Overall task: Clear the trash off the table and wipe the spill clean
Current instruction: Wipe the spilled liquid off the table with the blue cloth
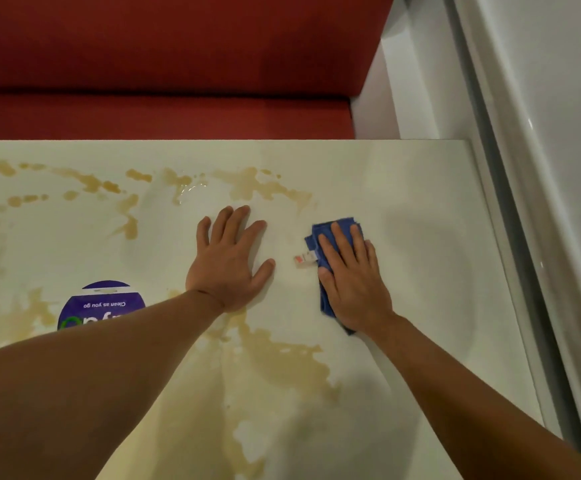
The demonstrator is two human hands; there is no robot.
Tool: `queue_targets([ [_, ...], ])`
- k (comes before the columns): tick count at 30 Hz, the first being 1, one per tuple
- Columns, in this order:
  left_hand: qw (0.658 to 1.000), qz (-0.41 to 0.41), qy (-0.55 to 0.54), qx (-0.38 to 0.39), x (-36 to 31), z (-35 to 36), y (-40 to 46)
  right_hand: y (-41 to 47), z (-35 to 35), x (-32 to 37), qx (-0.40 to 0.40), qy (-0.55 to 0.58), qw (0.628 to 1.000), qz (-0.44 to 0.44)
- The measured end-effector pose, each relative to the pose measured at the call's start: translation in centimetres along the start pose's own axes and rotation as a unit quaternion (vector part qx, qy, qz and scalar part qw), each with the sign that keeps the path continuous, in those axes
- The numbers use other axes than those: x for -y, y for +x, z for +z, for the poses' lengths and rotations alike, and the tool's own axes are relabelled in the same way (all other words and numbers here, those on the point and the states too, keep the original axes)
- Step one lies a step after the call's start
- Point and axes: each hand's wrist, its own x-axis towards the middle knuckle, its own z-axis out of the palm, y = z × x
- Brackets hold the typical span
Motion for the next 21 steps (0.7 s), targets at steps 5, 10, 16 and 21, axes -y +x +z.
queue_targets([
  [5, 1.000, -0.002, 0.001, -0.006, -0.1, 0.0, -0.1, 8.5, -1.8, -0.8, -0.005, 0.016, 1.000, 0.013],
  [10, 1.000, -0.003, 0.007, -0.009, -0.2, -0.1, -0.1, 7.9, -1.5, 0.0, -0.004, 0.055, 0.998, 0.038],
  [16, 1.000, -0.004, 0.007, -0.010, -0.1, -0.1, -0.1, -5.1, 1.9, 2.1, -0.035, 0.034, 0.998, 0.030],
  [21, 1.000, -0.004, 0.001, -0.008, -0.2, -0.1, -0.1, -8.5, 2.9, 2.0, -0.025, 0.040, 0.997, 0.054],
])
